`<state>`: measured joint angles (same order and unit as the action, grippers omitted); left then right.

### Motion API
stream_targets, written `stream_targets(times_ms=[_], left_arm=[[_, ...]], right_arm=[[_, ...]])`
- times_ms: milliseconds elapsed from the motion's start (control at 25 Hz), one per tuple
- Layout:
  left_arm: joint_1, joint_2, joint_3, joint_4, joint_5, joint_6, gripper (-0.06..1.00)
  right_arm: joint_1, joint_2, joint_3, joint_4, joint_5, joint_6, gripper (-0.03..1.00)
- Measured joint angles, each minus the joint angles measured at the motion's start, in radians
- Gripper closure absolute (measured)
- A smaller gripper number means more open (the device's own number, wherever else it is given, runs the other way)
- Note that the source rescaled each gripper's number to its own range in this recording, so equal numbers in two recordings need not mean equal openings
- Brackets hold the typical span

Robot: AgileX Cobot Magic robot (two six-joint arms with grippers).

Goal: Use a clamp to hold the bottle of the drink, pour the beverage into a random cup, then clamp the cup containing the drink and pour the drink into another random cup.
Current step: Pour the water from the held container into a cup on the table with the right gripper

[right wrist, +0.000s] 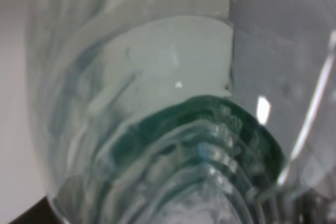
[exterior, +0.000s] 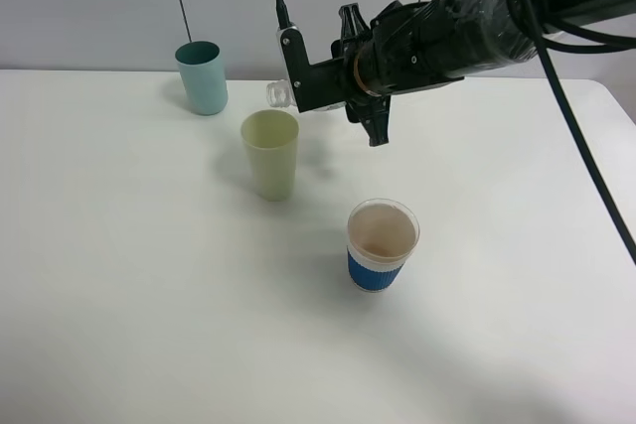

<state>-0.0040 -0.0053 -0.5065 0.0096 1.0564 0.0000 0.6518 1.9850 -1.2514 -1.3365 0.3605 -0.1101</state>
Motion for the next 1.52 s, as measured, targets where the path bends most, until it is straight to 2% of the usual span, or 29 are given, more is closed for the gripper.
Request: stream_targets(times_ms=[280, 840, 1520], left_arm=[[0.000, 0.000, 0.000, 0.000, 0.000, 0.000, -0.06], [0.000, 0.000, 0.000, 0.000, 0.000, 0.000, -0.06], [0.000, 0.000, 0.000, 0.000, 0.000, 0.000, -0.06]], right_arm=[[0.000, 0.000, -0.006, -0.026, 0.001, -0.008, 0.97], [0.000, -0.003, -0.006, -0.029, 0.001, -0.127, 0.97], [0.000, -0.003, -0.006, -0.047, 0.001, -0.197, 0.97]])
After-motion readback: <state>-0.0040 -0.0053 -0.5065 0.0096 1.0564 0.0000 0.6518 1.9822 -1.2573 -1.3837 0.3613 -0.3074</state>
